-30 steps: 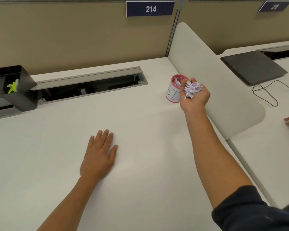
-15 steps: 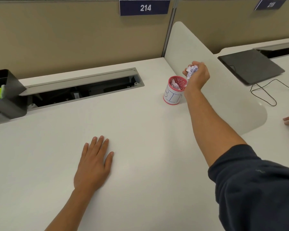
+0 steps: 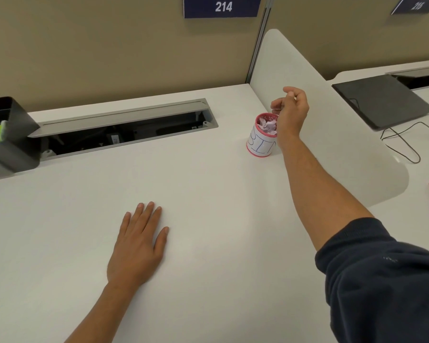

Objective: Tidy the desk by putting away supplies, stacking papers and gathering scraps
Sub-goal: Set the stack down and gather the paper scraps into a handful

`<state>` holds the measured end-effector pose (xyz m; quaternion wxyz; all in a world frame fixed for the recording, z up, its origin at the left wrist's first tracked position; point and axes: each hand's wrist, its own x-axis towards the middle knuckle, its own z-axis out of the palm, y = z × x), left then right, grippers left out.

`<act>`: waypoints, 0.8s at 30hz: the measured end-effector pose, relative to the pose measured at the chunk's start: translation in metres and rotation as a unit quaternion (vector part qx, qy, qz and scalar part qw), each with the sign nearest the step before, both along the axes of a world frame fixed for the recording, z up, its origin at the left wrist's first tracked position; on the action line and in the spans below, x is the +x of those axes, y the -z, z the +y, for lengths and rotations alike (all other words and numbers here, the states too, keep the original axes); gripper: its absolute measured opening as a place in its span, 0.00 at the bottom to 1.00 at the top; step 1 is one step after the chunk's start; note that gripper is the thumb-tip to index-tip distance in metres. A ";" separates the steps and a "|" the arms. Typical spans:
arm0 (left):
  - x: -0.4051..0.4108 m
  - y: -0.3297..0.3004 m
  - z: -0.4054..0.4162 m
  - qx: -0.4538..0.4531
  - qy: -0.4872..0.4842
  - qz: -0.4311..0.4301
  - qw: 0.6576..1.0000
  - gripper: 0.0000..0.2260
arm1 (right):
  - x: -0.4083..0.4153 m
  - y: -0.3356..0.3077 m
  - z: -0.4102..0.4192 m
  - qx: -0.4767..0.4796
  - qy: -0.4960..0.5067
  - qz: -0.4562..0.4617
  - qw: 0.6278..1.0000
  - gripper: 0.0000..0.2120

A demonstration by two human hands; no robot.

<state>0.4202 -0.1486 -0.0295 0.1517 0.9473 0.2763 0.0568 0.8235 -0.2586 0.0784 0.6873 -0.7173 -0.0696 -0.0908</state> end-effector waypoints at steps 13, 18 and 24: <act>0.000 -0.001 0.000 -0.005 -0.004 -0.006 1.000 0.28 | -0.008 -0.009 -0.016 -0.051 -0.017 -0.040 0.998 0.12; 0.001 -0.002 -0.001 -0.005 -0.004 -0.005 1.000 0.29 | -0.040 0.008 -0.043 -0.062 0.026 -0.058 0.996 0.08; 0.000 -0.002 -0.001 -0.009 -0.006 -0.002 1.000 0.29 | -0.076 0.052 -0.075 -0.199 -0.029 0.004 0.980 0.05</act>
